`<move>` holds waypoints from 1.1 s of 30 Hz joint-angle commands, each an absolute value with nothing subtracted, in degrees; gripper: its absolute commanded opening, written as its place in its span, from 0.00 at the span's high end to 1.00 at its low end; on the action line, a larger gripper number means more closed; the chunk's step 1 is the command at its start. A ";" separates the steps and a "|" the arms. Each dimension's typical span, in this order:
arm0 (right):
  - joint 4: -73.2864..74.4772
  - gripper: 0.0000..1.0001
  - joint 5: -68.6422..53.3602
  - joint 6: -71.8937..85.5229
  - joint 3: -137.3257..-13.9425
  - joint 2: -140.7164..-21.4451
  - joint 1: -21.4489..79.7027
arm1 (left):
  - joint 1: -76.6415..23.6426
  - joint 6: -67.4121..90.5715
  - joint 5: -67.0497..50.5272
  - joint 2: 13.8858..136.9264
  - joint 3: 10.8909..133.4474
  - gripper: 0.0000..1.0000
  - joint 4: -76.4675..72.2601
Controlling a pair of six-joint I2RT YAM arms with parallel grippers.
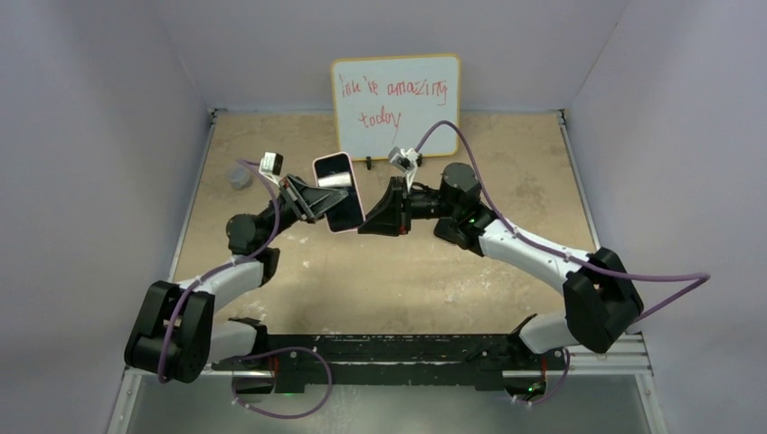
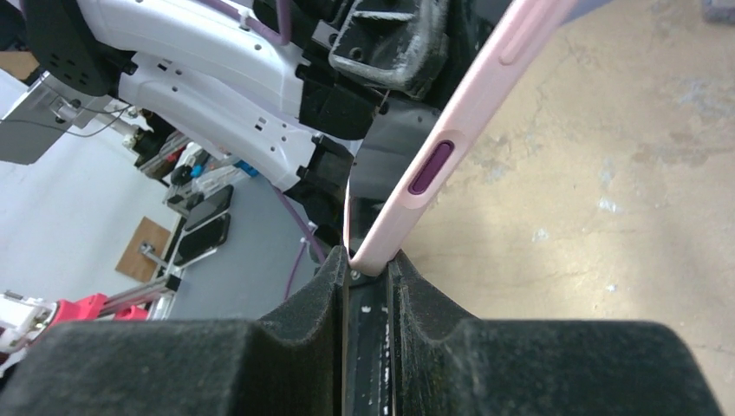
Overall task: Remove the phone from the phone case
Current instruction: Remove the phone case from the phone.
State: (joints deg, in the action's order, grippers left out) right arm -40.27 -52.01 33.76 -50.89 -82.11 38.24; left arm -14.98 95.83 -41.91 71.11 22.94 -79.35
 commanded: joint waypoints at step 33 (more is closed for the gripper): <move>-71.57 0.85 -33.20 48.99 -38.59 -84.39 41.02 | -22.18 72.02 -32.72 55.70 18.60 1.00 -63.82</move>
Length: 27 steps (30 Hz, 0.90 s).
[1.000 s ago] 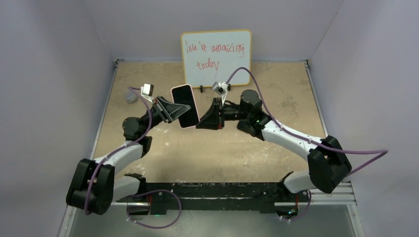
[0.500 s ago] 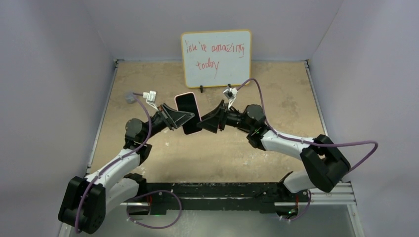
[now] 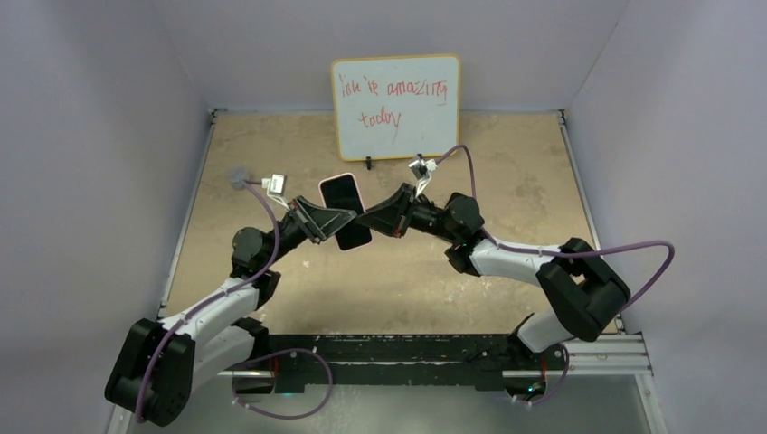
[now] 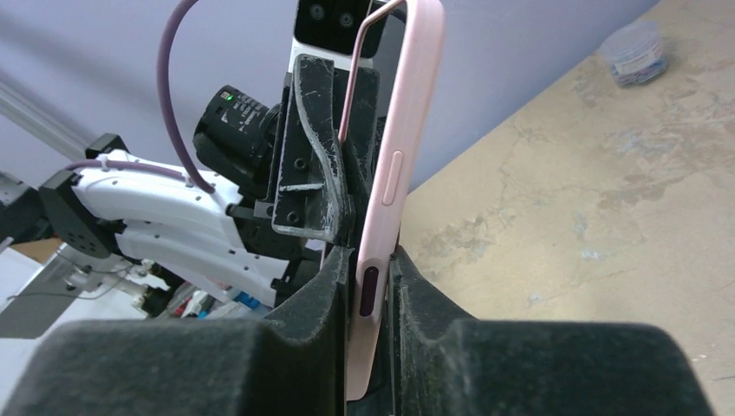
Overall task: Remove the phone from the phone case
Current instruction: Remove the phone case from the phone.
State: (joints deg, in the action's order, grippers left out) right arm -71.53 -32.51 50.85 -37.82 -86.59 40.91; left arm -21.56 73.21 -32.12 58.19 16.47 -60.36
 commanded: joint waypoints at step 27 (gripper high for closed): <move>-77.87 0.64 -28.72 53.17 -38.68 -87.60 46.57 | -22.06 74.87 -19.87 54.91 13.66 1.00 -73.69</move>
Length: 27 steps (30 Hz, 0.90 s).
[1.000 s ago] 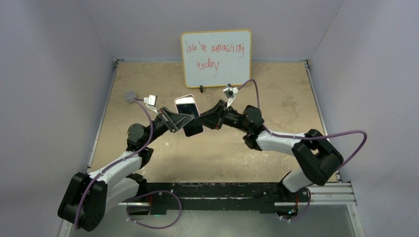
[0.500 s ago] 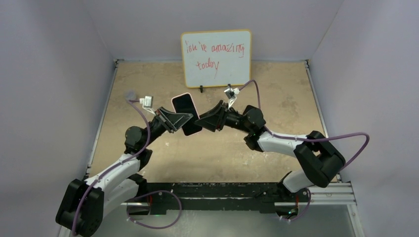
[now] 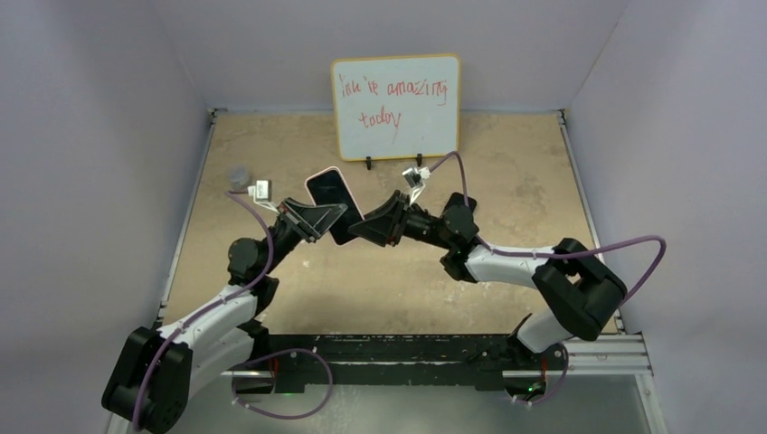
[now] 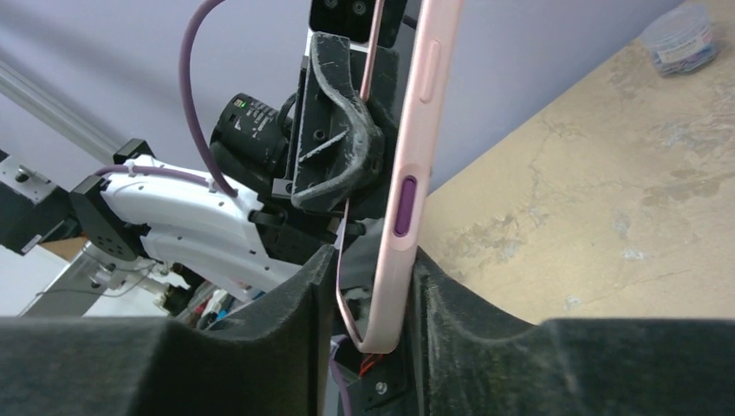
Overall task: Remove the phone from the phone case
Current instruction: Remove the phone case from the phone.
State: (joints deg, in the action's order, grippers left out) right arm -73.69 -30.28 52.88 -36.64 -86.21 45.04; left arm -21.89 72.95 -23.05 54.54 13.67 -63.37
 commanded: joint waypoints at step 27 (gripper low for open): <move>-62.60 1.00 -49.66 52.73 -44.93 -80.90 36.94 | -12.92 71.89 -46.10 60.04 19.44 0.53 -69.55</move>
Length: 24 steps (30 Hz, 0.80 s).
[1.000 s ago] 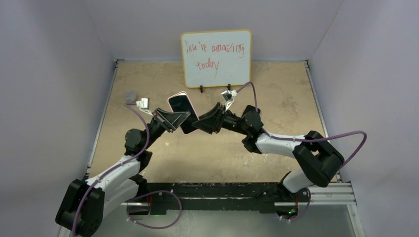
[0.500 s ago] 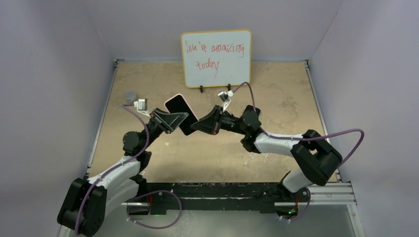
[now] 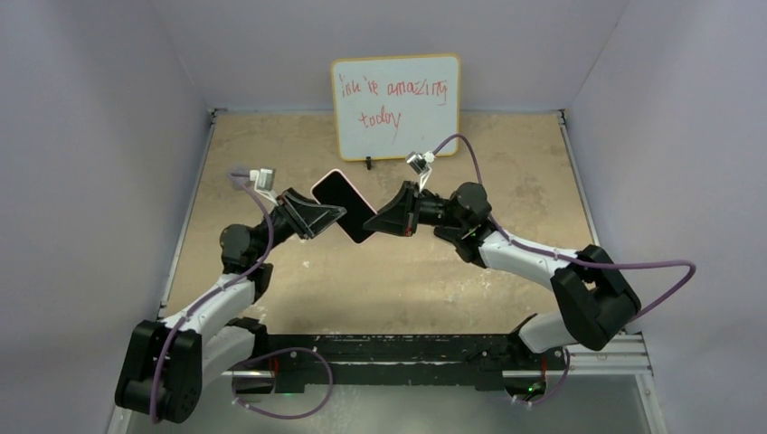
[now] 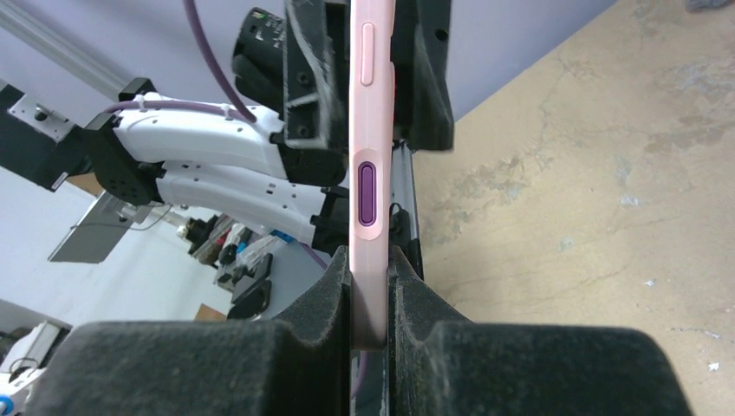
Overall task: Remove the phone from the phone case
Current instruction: Remove the phone case from the phone.
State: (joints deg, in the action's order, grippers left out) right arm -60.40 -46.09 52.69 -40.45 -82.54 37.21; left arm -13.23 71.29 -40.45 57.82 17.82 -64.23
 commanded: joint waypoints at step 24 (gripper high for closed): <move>-59.10 0.46 -37.05 46.19 -39.79 -77.54 37.60 | -13.01 83.17 -28.03 58.34 11.07 1.00 -74.78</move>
State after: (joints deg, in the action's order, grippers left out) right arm -53.17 -43.86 48.49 -43.97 -81.21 36.91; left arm -13.21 79.81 -37.34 61.43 12.25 -72.77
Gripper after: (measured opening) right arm 0.523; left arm 0.162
